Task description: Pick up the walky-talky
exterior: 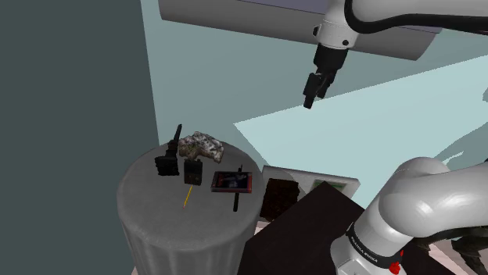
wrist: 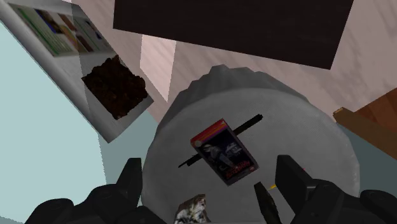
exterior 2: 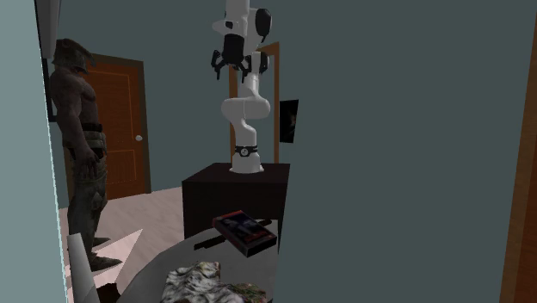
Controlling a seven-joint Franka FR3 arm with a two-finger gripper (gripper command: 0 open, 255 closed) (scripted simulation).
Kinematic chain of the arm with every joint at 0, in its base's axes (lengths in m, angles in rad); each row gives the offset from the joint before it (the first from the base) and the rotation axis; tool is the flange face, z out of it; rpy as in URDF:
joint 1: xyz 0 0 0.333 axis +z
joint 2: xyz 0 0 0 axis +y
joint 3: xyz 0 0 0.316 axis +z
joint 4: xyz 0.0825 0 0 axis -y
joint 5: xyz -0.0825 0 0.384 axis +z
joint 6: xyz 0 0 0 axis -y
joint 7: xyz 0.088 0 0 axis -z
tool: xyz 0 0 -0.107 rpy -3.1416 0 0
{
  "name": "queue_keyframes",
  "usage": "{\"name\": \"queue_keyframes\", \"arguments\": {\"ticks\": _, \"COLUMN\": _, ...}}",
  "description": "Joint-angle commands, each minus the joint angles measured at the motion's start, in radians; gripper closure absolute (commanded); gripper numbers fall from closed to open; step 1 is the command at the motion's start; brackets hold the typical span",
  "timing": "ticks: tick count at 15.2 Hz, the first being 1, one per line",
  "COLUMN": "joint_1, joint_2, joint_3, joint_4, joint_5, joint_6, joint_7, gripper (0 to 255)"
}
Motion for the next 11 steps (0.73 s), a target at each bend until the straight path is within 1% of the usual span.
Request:
{"name": "queue_keyframes", "arguments": {"ticks": 1, "joint_1": 0.000, "joint_2": 0.000, "joint_3": 0.000, "joint_4": 0.000, "joint_5": 0.000, "joint_6": 0.000, "joint_7": 0.000, "gripper": 0}}
{"name": "queue_keyframes", "arguments": {"ticks": 6, "joint_1": 0.019, "joint_2": 0.132, "joint_3": 0.017, "joint_4": -0.029, "joint_5": 0.027, "joint_6": 0.164, "joint_7": 0.020, "gripper": 0}}
{"name": "queue_keyframes", "arguments": {"ticks": 11, "joint_1": 0.036, "joint_2": 0.289, "joint_3": 0.035, "joint_4": -0.024, "joint_5": 0.049, "joint_6": 0.319, "joint_7": 0.036, "gripper": 0}}
